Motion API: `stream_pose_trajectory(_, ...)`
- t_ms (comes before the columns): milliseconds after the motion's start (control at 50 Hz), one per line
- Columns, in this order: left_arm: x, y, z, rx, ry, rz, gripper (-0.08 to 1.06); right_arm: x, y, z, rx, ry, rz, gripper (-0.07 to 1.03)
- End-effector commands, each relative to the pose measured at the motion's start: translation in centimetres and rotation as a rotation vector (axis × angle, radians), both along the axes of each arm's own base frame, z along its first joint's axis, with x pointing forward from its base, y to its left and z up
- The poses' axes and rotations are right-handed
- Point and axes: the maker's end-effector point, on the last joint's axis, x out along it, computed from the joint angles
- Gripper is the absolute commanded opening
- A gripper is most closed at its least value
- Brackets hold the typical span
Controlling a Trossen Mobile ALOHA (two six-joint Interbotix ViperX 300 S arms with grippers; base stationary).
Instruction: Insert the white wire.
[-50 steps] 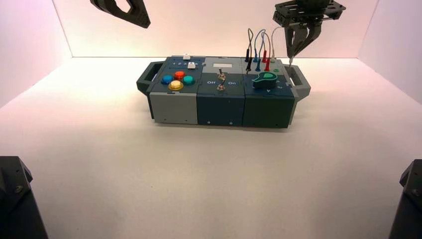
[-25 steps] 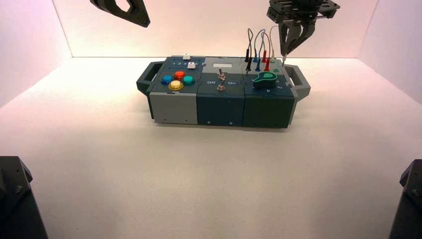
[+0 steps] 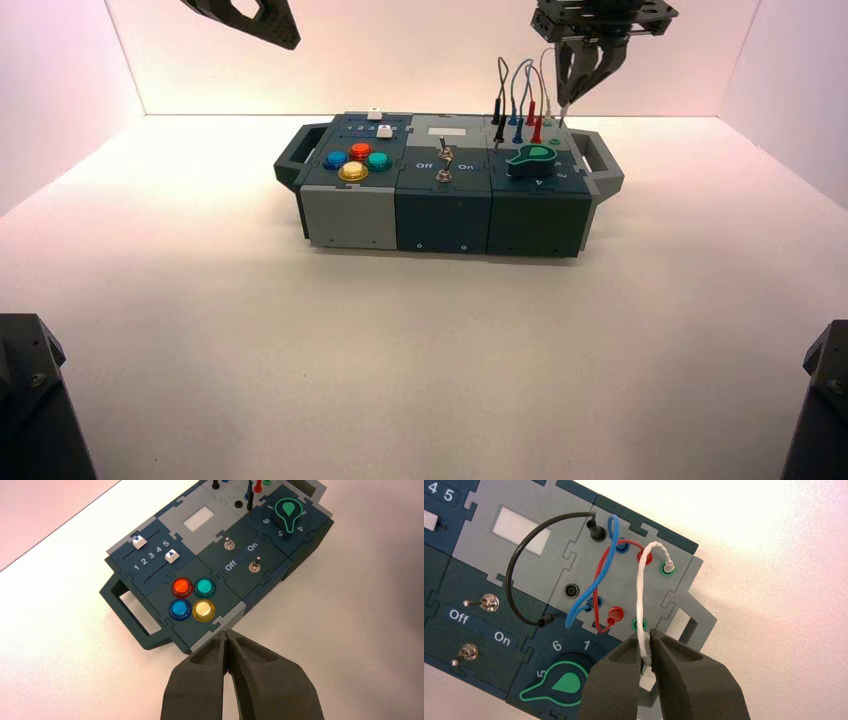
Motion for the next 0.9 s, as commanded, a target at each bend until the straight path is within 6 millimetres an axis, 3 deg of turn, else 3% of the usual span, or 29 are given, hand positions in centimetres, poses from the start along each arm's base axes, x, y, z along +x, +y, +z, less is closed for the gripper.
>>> stream_pose_trajectory(20, 0.3, 0.0, 0.7, -0.008, -0.024, 0.001, -0.03, 0.6, 0.5, 1.2, 0.016, -0.043, 0.001, -0.02)
stream_pose_trajectory(900, 0.4, 0.2, 0.6, -0.006, -0.024, 0.007, -0.03, 0.2, 0.6, -0.8, -0.010, 0.002, 0.023, -0.02)
